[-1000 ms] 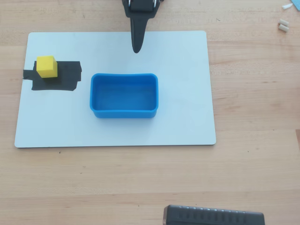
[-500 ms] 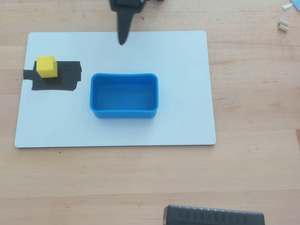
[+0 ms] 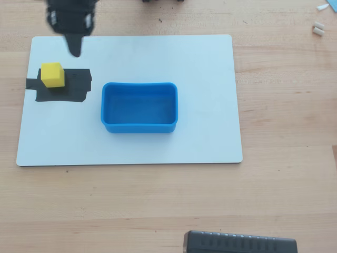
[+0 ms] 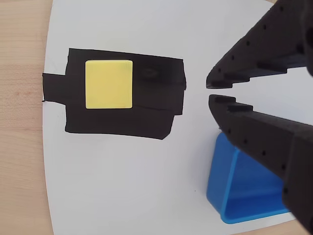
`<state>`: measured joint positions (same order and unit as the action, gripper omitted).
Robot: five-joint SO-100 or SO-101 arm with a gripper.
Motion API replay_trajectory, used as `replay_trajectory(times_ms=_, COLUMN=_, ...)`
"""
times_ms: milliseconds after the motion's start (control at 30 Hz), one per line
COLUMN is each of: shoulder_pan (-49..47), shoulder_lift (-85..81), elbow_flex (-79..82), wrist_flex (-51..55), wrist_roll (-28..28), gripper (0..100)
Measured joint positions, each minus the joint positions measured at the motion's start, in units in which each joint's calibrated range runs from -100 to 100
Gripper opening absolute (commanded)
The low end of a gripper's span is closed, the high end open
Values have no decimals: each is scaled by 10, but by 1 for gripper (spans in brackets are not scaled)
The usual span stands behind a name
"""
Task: Pick up yellow cube and drop it in the blue rectangular bin
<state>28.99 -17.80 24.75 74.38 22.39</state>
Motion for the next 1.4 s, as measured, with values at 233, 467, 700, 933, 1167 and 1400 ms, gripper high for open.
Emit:
replay_trajectory(times_ms=233, shoulder_pan=17, shoulder_lift=107, elbow_flex=-105, wrist_flex=12, wrist_roll=41, gripper=0)
replay_trajectory(times_ms=467, shoulder_pan=44, shoulder_lift=193, elbow_flex=-161, wrist_flex=12, wrist_roll=52, gripper=10)
replay_trajectory(times_ms=700, shoulder_pan=77, shoulder_lift=198, elbow_flex=-174, wrist_flex=16, wrist_roll=52, gripper=30)
replay_trajectory(times_ms=933, shoulder_pan=93, shoulder_lift=208, elbow_flex=-174, wrist_flex=39, wrist_roll=52, gripper=35)
replay_trajectory(times_ms=1167, shoulder_pan=95, shoulder_lift=246, elbow_flex=-174, wrist_flex=50, wrist_roll=52, gripper=35)
replay_trajectory(times_ms=1400, shoulder_pan=95, shoulder_lift=273, elbow_flex=-182, wrist_flex=34, wrist_roll=52, gripper=35)
